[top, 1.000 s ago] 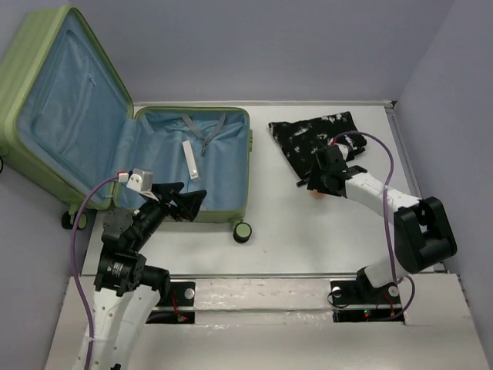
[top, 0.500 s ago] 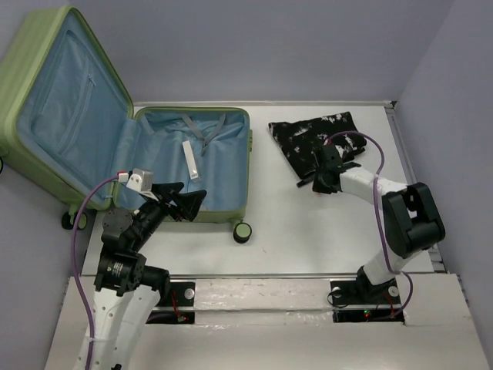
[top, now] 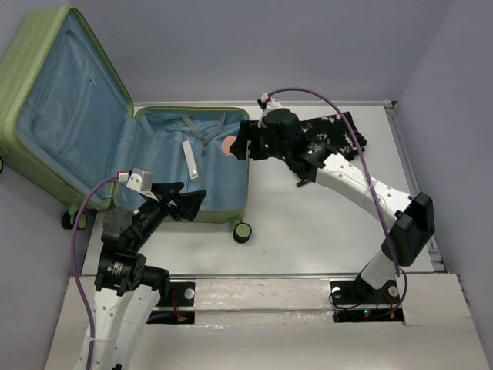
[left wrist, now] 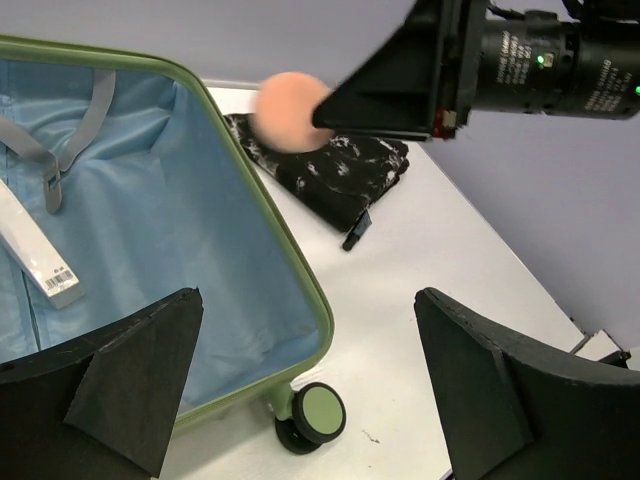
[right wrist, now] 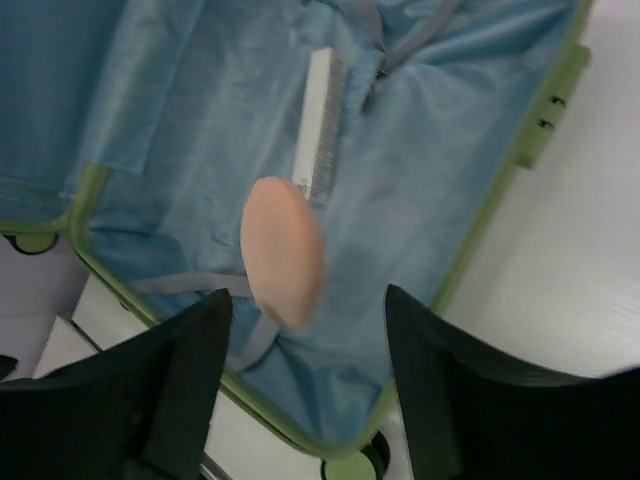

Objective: Pack the luggage

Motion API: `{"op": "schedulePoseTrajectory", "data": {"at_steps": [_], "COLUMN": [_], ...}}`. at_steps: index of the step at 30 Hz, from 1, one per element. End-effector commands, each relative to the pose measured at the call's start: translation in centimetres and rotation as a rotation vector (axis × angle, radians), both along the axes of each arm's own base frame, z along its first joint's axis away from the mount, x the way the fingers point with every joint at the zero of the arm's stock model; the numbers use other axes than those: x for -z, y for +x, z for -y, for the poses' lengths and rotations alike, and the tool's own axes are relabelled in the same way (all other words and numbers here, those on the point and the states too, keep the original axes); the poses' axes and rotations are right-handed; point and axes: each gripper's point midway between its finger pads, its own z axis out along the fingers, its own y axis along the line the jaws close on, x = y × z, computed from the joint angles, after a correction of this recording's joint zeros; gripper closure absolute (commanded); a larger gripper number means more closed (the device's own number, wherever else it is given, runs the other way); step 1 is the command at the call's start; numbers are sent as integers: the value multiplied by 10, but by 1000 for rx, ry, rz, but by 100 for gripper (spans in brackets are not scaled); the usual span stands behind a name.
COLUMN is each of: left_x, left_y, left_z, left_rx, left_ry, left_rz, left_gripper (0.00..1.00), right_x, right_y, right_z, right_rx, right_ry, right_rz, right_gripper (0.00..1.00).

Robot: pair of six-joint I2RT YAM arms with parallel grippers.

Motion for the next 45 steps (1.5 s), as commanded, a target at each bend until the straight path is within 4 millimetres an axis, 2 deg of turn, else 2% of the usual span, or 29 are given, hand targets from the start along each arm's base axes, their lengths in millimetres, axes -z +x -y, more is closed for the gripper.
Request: {"op": "schedulePoseTrajectory", "data": {"at_steps": [1, 2, 3, 5, 6, 7, 8, 9, 12, 13, 19, 22, 24, 26, 27, 29, 30, 33, 36, 39, 42, 45], "left_x": [-12, -13, -12, -13, -14, -14, -14, -17, -17, -17, -15, -15, -15, -14, -14, -14, -14, -14, -14, -13, -13, -14], "left_y": [1, 1, 1, 0, -1, -2, -2, -3, -5, -4, -3, -3, -3, -2, -2, -2, -3, -2, -2, -2, -1, 0], "left_z": [1, 1, 2, 3, 3, 3, 3, 3, 3, 3, 4, 5, 5, 5, 5, 5, 5, 6, 6, 6, 5, 3], "left_rx": [8, 8, 14, 21, 24, 26, 26, 28, 29, 28, 34, 35, 37, 35, 37, 38, 40, 41, 41, 41, 34, 19], "left_ry": [-8, -8, -8, -10, -9, -9, -9, -12, -12, -12, -10, -9, -9, -10, -10, -9, -9, -8, -8, -9, -10, -18], "left_rz": [32, 32, 32, 36, 40, 41, 43, 53, 58, 60, 48, 46, 46, 44, 44, 43, 45, 43, 42, 39, 41, 34], "left_gripper": [1, 1, 1, 1, 1, 1, 1, 1, 1, 1, 1, 1, 1, 1, 1, 1, 1, 1, 1, 1, 1, 1], "right_x": [4, 10, 23, 42, 72, 75, 86, 113, 139, 154, 181, 194, 207, 217, 228, 238, 248, 259, 261, 255, 241, 218], "right_y": [16, 22, 19, 21, 24, 26, 27, 26, 26, 28, 50, 61, 64, 65, 62, 58, 54, 43, 33, 18, 1, -14], "right_z": [-10, 2, 17, 45, 78, 101, 121, 151, 190, 205, 216, 212, 207, 208, 210, 214, 216, 221, 226, 235, 240, 234], "right_rx": [29, 71, 98, 172, 258, 327, 377, 447, 548, 587, 624, 625, 616, 631, 637, 650, 650, 653, 663, 672, 658, 611], "right_ry": [18, 0, -18, -52, -108, -127, -148, -187, -233, -269, -321, -314, -306, -316, -334, -351, -366, -384, -388, -390, -367, -292], "right_rz": [-25, -26, -48, -74, -111, -108, -127, -177, -221, -243, -278, -299, -326, -344, -363, -376, -391, -417, -416, -404, -383, -352], "right_gripper": [5, 5, 5, 11, 14, 19, 23, 26, 29, 30, 28, 27, 27, 27, 28, 30, 34, 47, 59, 79, 88, 90]}}
